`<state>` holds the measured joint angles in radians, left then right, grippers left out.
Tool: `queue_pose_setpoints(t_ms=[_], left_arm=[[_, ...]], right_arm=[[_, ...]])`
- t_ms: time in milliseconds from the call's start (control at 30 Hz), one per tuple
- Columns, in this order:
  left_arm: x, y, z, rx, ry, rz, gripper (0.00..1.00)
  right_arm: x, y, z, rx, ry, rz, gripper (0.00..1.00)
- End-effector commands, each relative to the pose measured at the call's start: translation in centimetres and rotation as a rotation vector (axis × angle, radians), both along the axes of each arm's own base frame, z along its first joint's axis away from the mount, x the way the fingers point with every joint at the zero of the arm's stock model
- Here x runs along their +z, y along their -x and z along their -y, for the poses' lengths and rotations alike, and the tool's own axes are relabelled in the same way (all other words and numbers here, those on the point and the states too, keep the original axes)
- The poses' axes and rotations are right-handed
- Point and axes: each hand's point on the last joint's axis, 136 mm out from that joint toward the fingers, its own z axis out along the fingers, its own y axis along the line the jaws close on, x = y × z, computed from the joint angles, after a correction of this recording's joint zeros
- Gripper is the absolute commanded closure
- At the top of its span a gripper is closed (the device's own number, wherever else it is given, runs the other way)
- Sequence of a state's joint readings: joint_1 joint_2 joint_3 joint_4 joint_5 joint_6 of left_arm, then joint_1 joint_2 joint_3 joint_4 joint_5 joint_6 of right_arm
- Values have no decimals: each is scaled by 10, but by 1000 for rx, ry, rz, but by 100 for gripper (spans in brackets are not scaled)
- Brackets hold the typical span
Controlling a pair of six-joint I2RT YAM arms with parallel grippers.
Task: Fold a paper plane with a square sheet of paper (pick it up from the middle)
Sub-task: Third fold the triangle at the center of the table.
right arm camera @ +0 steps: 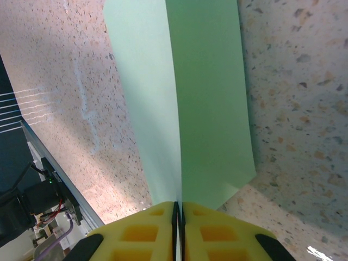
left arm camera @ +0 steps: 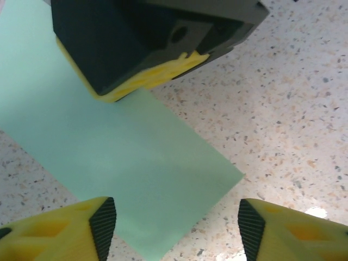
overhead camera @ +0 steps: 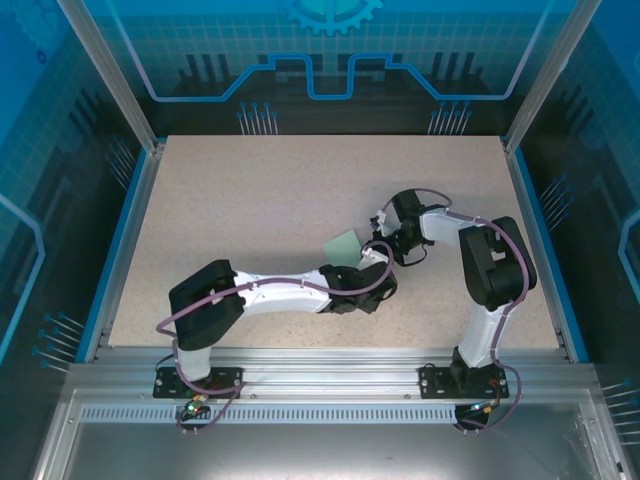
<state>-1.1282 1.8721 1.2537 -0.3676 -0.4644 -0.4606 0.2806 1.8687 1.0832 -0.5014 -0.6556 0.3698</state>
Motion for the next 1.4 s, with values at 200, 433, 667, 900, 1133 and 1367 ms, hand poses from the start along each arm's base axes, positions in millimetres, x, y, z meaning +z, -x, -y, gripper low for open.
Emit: queue_pose_setpoints(t_ms=[200,433,667,900,1133,1367], left_arm=[[-14,-9,2,34,-153,39,31],[-7,-14,-11,84,-180,87,44],[3,-14,-15,94,-138,111,79],[3,-11,-18,86,-101,91,97],[-6,-7,-22,58,56,-35,100],[-15,0,-25,9,177,-156,100]], right_arm=[[11,-6,3,-25,-14,-7,89],[9,-6,5,-26,-2,-9,89],[5,-3,7,-26,14,-13,88],[8,-4,6,-27,8,-8,86],[17,-8,10,-30,30,28,72],[28,-23,11,-34,77,95,70]])
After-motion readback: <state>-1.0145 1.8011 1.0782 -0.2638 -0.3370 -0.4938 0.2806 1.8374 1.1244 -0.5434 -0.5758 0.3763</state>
